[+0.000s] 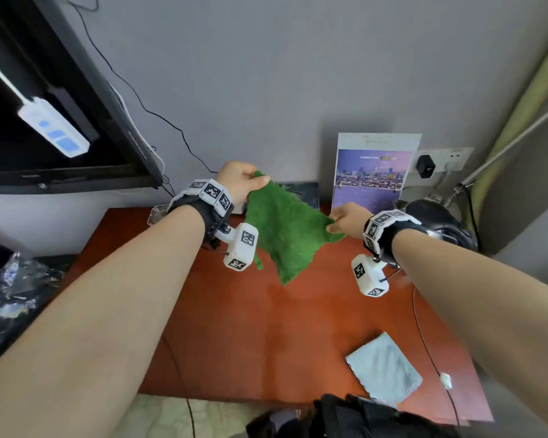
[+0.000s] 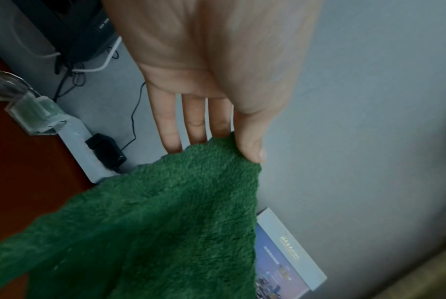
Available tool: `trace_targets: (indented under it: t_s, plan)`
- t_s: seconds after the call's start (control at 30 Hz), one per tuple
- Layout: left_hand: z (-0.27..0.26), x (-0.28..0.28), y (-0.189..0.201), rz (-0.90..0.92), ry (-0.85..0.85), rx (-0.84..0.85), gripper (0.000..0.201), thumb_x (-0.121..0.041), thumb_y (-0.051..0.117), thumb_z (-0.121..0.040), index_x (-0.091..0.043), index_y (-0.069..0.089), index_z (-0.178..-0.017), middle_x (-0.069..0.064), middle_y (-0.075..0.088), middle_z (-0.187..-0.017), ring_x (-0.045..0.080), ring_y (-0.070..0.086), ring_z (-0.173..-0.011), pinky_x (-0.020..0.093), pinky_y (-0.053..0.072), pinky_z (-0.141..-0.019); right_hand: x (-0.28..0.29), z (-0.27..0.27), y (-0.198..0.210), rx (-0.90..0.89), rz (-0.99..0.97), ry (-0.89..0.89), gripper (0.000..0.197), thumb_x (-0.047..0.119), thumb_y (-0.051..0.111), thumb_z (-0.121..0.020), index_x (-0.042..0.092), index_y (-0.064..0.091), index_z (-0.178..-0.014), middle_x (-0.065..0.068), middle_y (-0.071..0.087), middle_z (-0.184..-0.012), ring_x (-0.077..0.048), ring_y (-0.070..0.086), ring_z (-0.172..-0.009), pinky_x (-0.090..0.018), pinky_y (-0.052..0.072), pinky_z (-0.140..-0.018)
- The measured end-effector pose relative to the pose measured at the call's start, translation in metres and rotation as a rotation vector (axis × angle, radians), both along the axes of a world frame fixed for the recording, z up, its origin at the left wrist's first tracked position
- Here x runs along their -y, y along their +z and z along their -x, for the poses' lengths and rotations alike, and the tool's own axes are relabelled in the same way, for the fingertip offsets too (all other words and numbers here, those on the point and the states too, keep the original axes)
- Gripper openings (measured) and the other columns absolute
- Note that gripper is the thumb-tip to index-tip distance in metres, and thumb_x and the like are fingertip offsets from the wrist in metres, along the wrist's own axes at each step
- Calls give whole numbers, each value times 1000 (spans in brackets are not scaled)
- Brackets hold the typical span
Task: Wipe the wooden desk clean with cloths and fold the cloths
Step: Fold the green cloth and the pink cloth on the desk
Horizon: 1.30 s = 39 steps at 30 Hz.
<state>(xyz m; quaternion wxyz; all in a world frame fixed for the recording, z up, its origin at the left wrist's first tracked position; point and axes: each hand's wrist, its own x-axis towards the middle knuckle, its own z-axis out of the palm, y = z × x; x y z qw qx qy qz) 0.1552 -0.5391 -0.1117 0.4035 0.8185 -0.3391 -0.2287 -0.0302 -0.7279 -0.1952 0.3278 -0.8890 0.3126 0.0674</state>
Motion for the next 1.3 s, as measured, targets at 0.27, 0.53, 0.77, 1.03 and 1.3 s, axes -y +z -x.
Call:
trace_targets:
  t_s: [0.27,0.53,0.77,1.03,1.3]
  plan:
    - [-41,-7,-40,-92,78,-31,12,-19,66,-94,-8,68,-98,21,70,-103,36,69,-94,41,59,-81,15,-30,-2,0,93,3,30,6,72,-79,16,72,-107,-5,70,-103,-23,64,-96,-22,42,-76]
    - [-63,-3,-60,-83,68,-19,21,-15,66,-94,-1,68,-109,17,69,-101,26,66,-88,33,57,-77,33,-52,7,39,100,-36,36,3,71,-79,12,71,-114,-8,70,-111,-24,64,-103,-24,45,-85]
    - [-40,-41,-125,-286,-48,-112,5,-21,69,-91,-18,74,-92,10,75,-95,24,71,-93,41,57,-81,7,-26,-40,-173,46,44,33,7,75,-76,15,74,-108,-3,72,-101,-15,62,-87,-23,49,-84]
    - [27,-105,-218,-473,-171,-16,9,-26,73,-86,-25,80,-92,-12,75,-93,2,65,-87,16,46,-88,-49,34,-121,-418,-101,108,27,13,81,-73,19,77,-99,-3,71,-113,-17,64,-105,-19,44,-85]
    - [55,-130,-266,-554,-225,-129,10,-27,76,-85,-26,79,-94,-11,75,-101,2,67,-93,20,49,-96,-70,68,-164,-495,-193,132,24,15,80,-76,18,76,-99,-4,69,-119,-21,61,-115,-29,45,-98]
